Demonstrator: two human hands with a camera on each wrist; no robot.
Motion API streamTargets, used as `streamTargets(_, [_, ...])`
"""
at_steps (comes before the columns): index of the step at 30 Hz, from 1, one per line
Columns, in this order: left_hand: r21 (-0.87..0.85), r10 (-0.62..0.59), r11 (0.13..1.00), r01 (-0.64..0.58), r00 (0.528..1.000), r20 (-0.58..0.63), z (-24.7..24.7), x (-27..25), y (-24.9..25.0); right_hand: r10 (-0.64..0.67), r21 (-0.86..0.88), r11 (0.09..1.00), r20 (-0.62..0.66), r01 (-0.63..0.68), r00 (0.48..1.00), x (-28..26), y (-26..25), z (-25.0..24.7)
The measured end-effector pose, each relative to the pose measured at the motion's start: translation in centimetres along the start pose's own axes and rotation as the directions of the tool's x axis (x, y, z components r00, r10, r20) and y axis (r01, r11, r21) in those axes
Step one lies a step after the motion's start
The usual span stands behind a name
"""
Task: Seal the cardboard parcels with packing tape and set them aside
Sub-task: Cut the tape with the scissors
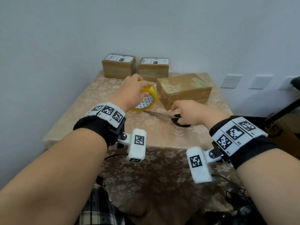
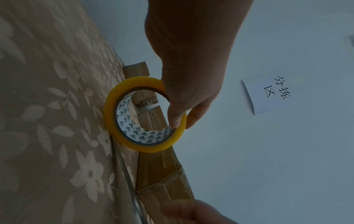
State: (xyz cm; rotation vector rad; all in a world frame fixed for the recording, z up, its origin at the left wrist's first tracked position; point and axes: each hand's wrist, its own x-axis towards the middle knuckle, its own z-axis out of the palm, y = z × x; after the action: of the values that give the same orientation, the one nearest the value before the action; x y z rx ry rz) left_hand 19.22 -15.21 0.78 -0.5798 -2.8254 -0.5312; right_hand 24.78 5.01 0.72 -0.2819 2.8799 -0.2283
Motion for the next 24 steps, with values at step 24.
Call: streamTargets(24, [0.075, -0.016, 0.997, 0.013, 0.999, 0.039, -0.4, -0.1, 0.4, 0.122, 0.671, 0.631, 0.408, -0.388, 0.905, -3.6, 2.6, -0.4])
